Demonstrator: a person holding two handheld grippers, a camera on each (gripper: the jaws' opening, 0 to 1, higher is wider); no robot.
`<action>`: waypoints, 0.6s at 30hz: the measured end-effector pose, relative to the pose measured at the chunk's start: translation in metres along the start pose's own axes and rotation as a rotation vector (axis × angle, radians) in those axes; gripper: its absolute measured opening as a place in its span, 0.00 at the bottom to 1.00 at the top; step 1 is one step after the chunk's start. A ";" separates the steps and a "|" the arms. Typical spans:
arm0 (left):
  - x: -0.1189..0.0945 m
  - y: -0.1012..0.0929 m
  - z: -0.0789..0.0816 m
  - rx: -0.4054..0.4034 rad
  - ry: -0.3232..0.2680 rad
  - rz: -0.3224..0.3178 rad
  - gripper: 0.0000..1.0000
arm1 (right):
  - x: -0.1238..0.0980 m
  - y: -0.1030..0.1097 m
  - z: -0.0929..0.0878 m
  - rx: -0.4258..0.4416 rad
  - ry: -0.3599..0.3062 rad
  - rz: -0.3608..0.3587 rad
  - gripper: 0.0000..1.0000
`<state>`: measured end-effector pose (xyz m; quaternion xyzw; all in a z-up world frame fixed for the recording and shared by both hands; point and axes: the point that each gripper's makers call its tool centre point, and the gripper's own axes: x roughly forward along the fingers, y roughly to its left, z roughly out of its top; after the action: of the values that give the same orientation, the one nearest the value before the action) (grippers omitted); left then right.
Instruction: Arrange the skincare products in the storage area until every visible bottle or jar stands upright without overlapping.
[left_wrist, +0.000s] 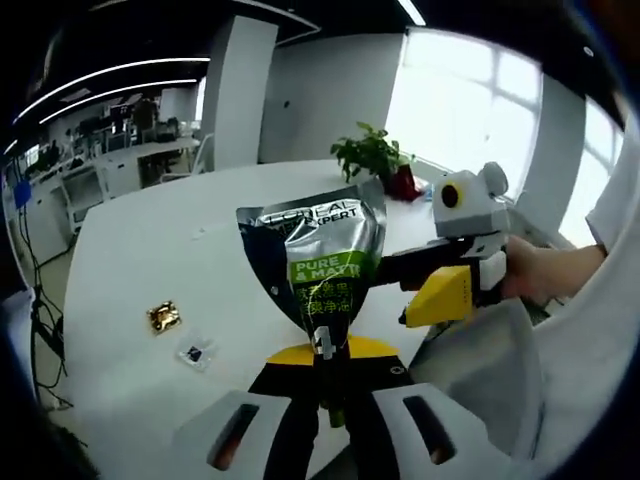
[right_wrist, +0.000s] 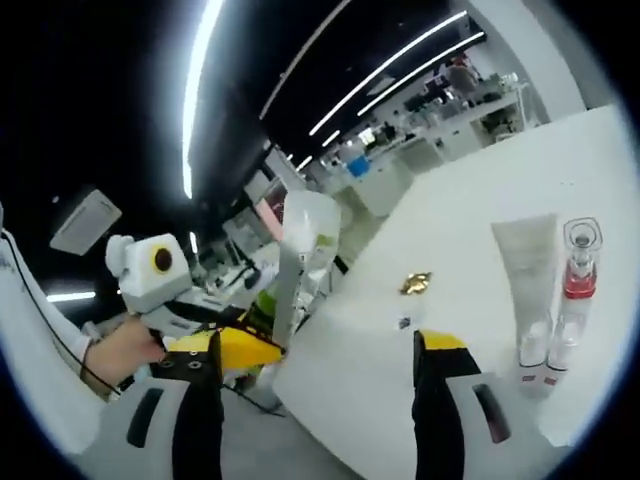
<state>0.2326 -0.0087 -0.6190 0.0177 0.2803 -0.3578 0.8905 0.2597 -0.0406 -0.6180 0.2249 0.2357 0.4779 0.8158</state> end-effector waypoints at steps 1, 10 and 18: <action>-0.001 -0.001 -0.001 0.005 0.000 0.001 0.07 | 0.002 0.003 0.002 0.021 -0.012 0.014 0.75; -0.001 -0.009 -0.005 -0.014 -0.003 -0.013 0.07 | 0.005 0.025 0.010 0.077 -0.056 0.110 0.40; 0.000 -0.014 -0.004 -0.098 -0.029 -0.043 0.08 | 0.002 0.028 0.014 0.121 -0.086 0.152 0.16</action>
<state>0.2218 -0.0180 -0.6202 -0.0370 0.2846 -0.3632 0.8864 0.2501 -0.0284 -0.5903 0.3110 0.2112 0.5133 0.7715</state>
